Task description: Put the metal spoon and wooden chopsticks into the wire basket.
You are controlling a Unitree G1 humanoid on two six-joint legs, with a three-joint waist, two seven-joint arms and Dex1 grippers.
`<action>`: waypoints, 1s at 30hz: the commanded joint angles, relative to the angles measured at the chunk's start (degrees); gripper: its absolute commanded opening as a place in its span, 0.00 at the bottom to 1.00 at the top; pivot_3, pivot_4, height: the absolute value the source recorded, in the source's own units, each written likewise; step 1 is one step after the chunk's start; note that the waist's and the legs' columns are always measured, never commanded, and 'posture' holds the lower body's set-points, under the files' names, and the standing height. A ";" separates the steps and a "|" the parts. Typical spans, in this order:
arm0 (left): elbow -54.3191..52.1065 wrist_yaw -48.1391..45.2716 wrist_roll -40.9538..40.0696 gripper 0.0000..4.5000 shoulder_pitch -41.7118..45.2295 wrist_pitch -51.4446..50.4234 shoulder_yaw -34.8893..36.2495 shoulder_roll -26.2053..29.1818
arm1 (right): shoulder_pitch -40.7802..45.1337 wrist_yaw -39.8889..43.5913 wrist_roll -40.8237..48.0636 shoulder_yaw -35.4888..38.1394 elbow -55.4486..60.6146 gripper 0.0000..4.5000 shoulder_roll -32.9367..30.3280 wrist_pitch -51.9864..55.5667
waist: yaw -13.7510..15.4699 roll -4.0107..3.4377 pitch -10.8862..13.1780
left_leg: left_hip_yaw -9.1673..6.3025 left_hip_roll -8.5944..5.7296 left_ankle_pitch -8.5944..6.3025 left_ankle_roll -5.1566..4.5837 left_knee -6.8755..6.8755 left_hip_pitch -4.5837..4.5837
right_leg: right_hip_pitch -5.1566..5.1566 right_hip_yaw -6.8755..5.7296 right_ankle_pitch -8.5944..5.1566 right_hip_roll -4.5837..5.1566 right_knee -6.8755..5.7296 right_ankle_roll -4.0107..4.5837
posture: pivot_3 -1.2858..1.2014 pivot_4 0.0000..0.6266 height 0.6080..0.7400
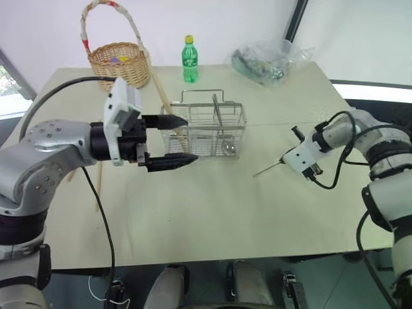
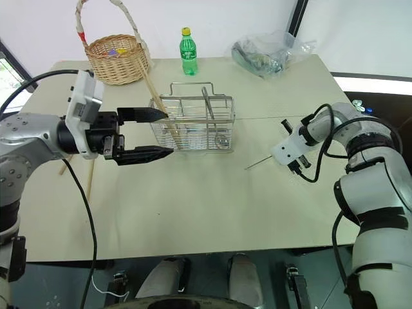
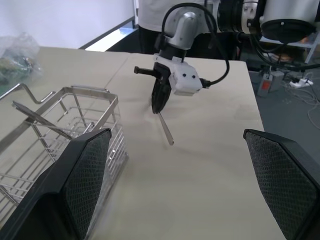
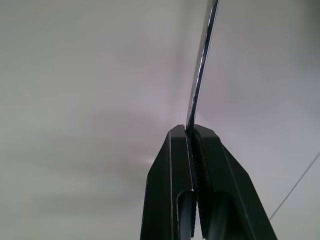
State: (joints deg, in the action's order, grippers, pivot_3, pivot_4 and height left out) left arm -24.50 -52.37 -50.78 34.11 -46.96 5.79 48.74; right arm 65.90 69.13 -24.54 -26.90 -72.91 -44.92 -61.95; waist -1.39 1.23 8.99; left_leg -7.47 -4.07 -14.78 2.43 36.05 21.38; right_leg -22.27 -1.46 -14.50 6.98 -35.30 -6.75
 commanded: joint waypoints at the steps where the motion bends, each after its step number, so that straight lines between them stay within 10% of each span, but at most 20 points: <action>1: 1.00 0.35 0.01 1.00 1.57 1.39 3.78 0.64 | -7.84 18.01 28.38 10.74 22.98 0.02 -2.24 20.28 | 0.04 -0.01 0.00 | -0.02 0.04 0.00 0.00 0.04 0.01 | 0.01 0.00 0.00 0.00 0.00 0.00 | 0.52 0.24 0.50; 6: 2.48 0.42 0.38 1.00 2.40 1.72 5.16 0.88 | -19.17 13.50 55.85 22.45 63.74 0.02 -9.28 67.95 | 0.72 -0.29 0.08 | -0.18 0.13 -0.02 -0.03 0.04 0.12 | -0.08 -0.04 0.06 0.06 -0.01 -0.08 | 0.52 0.24 0.50; 12: 4.95 -0.31 2.66 1.00 3.58 3.68 4.02 0.04 | -14.57 -11.31 74.35 32.83 77.78 0.02 -2.61 96.99 | 0.66 -0.04 -0.07 | -0.16 0.15 -0.08 -0.12 0.00 0.09 | -0.04 -0.07 -0.05 0.10 0.11 0.20 | 0.52 0.24 0.50; 18: 5.86 -0.62 3.65 1.00 4.35 4.42 3.49 -1.02 | -13.20 -28.24 65.41 29.64 78.05 0.02 9.01 98.68 | 0.81 0.04 -0.12 | -0.15 0.09 -0.07 -0.13 0.01 0.15 | -0.12 -0.09 0.09 0.13 0.10 0.05 | 0.52 0.24 0.50; 30: 3.48 1.06 2.56 1.00 2.83 2.86 6.46 -0.07 | -20.20 -32.46 47.05 22.62 70.36 0.02 18.26 85.58 | 0.54 0.06 -0.12 | -0.14 -0.04 -0.08 -0.16 -0.01 0.25 | -0.22 -0.11 0.20 0.12 0.08 -0.15 | 0.52 0.24 0.50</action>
State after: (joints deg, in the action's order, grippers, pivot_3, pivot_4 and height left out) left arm -19.30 -51.74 -47.22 36.73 -44.17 10.13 47.51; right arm 45.31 36.71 24.21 -4.58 -2.88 -26.97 26.45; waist -0.85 1.29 8.87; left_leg -7.62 -4.11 -14.86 2.27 36.05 21.61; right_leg -22.49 -1.57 -14.30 7.07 -35.24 -6.89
